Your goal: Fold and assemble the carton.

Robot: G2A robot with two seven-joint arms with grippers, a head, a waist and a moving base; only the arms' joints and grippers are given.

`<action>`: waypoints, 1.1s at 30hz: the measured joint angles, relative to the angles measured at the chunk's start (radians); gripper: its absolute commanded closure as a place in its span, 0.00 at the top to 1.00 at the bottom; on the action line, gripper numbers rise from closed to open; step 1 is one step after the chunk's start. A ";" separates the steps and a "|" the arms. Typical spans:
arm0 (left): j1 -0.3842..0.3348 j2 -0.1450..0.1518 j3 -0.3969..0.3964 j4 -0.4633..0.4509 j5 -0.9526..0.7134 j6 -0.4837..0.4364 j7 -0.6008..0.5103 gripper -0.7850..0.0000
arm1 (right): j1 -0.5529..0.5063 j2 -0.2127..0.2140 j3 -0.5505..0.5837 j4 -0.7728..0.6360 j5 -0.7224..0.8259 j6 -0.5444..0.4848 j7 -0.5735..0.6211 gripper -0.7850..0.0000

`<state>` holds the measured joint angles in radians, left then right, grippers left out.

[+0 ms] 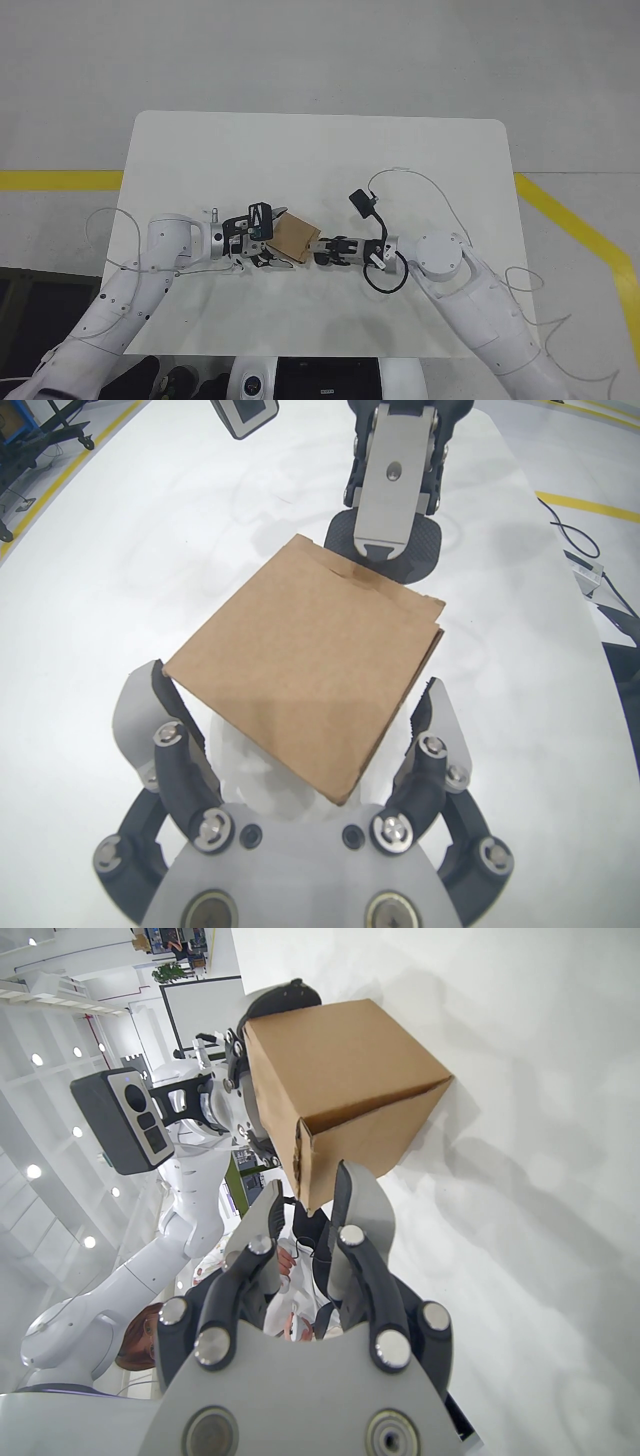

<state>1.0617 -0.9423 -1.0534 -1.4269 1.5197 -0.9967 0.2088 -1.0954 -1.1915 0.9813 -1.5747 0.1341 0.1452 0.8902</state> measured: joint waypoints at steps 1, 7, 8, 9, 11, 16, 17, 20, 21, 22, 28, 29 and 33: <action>0.000 0.000 0.000 0.000 0.001 0.000 -0.001 1.00 | -0.004 0.001 0.003 -0.004 -0.001 0.002 0.002 0.04; 0.000 0.000 0.000 0.001 0.002 0.000 0.000 1.00 | -0.023 0.008 0.016 -0.016 -0.003 0.010 0.012 0.00; 0.000 0.000 0.000 0.002 0.001 0.000 0.001 1.00 | -0.024 0.008 0.017 -0.018 -0.003 0.010 0.012 0.00; -0.001 0.000 0.001 0.002 0.000 0.000 0.001 1.00 | -0.025 0.009 0.018 -0.019 -0.003 0.010 0.011 0.00; -0.001 0.000 0.001 0.002 0.000 0.000 0.001 1.00 | -0.025 0.009 0.017 -0.019 -0.002 0.009 0.009 0.00; -0.002 0.000 0.002 0.003 -0.002 0.003 0.000 1.00 | -0.008 0.003 -0.004 0.000 0.000 -0.004 -0.003 0.00; -0.002 0.000 0.002 0.002 -0.002 0.003 0.000 1.00 | -0.003 0.001 -0.008 0.004 0.002 -0.007 -0.005 0.00; -0.002 0.000 0.002 0.002 -0.002 0.004 0.001 1.00 | 0.016 -0.005 -0.026 0.021 0.007 -0.017 -0.008 0.00; -0.002 0.000 0.002 0.002 -0.001 0.004 0.001 1.00 | 0.021 -0.007 -0.032 0.028 0.009 -0.019 -0.008 0.00; -0.002 0.000 0.002 0.002 -0.001 0.004 0.002 1.00 | 0.029 -0.009 -0.038 0.037 0.010 -0.022 -0.009 0.00; -0.002 0.000 0.003 0.003 -0.003 0.004 0.002 1.00 | 0.061 -0.019 -0.062 0.067 0.019 -0.036 -0.010 0.00; -0.002 0.000 0.003 0.003 -0.003 0.004 0.002 1.00 | 0.065 -0.020 -0.065 0.070 0.021 -0.037 -0.010 0.00; -0.002 -0.001 0.005 0.001 -0.003 0.004 0.001 1.00 | 0.077 -0.026 -0.077 0.083 0.024 -0.042 -0.015 0.00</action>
<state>1.0598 -0.9430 -1.0482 -1.4258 1.5163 -0.9923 0.2103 -1.0181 -1.2170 0.9048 -1.4919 0.1584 0.1032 0.8755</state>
